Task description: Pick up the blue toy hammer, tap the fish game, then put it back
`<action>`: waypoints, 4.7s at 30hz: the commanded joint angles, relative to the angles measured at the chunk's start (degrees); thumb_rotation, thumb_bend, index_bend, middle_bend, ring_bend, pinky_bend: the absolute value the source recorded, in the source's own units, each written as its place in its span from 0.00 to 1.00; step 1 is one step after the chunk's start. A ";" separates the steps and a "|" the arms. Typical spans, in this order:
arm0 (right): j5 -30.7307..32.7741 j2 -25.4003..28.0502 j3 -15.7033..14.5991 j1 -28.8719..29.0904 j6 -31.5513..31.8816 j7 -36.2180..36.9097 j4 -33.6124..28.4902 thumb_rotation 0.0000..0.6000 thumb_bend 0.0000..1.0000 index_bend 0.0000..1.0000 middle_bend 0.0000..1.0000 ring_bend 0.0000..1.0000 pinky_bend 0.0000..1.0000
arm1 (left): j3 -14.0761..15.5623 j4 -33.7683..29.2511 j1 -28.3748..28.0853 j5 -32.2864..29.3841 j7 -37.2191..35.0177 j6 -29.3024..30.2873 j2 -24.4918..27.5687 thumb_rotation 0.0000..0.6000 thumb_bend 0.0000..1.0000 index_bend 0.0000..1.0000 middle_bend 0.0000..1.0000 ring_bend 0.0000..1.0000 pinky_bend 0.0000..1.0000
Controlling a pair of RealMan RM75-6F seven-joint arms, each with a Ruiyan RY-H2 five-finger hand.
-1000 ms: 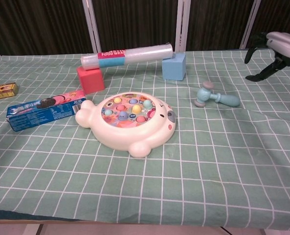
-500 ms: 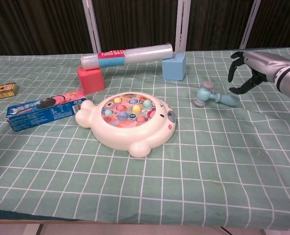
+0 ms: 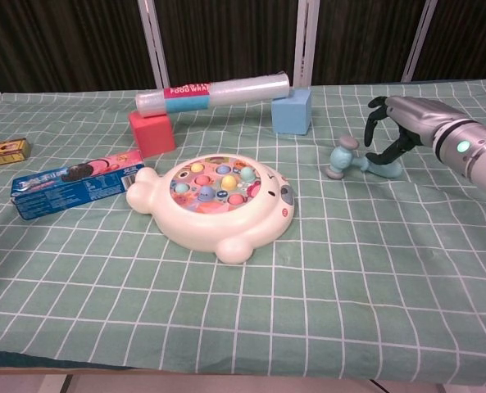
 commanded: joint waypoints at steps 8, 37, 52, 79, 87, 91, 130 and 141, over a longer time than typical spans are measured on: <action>0.28 -1.82 -0.07 0.95 -0.48 -0.05 1.76 1.00 0.52 0.61 0.17 0.00 0.00 | 0.02 0.02 0.14 0.07 -0.24 0.23 0.15 1.00 0.40 0.00 0.00 0.00 0.09; 1.45 -3.34 0.23 1.79 -1.64 -0.45 4.28 1.00 0.52 0.62 0.17 0.00 0.00 | 0.03 -0.03 0.14 0.03 -0.13 0.06 0.17 1.00 0.40 0.00 0.00 0.00 0.09; 1.50 -3.98 0.45 2.16 -2.36 0.17 5.25 1.00 0.52 0.62 0.17 0.00 0.00 | -0.02 -0.05 0.23 -0.15 -0.25 0.08 0.26 1.00 0.40 0.00 0.00 0.00 0.09; 1.40 -5.95 0.45 2.51 -2.11 -0.32 8.40 1.00 0.55 0.72 0.35 0.21 0.18 | -0.03 -0.12 0.48 -0.02 -0.45 0.52 0.43 1.00 0.40 0.00 0.00 0.00 0.09; 0.80 -6.69 0.20 2.56 -1.78 -0.65 9.64 1.00 0.56 0.78 0.52 0.50 0.48 | -0.04 -0.11 0.50 -0.03 -0.51 0.51 0.46 1.00 0.40 0.00 0.00 0.00 0.09; 0.48 -6.98 0.18 2.55 -1.67 -0.52 10.14 1.00 0.56 0.81 0.55 0.55 0.54 | -0.04 -0.11 0.52 -0.02 -0.58 0.54 0.48 1.00 0.40 0.00 0.00 0.00 0.09; -6.81 -10.11 -1.38 3.02 0.74 5.57 17.11 1.00 0.58 0.99 0.75 0.78 0.80 | -0.17 0.00 0.55 -0.19 -1.50 0.58 0.75 1.00 0.40 0.00 0.00 0.00 0.09; -11.43 -1.08 -2.08 0.44 8.16 4.44 -1.06 1.00 0.58 0.99 0.75 0.78 0.80 | 0.00 -0.09 0.67 0.39 -1.64 0.98 0.81 1.00 0.40 0.00 0.00 0.00 0.09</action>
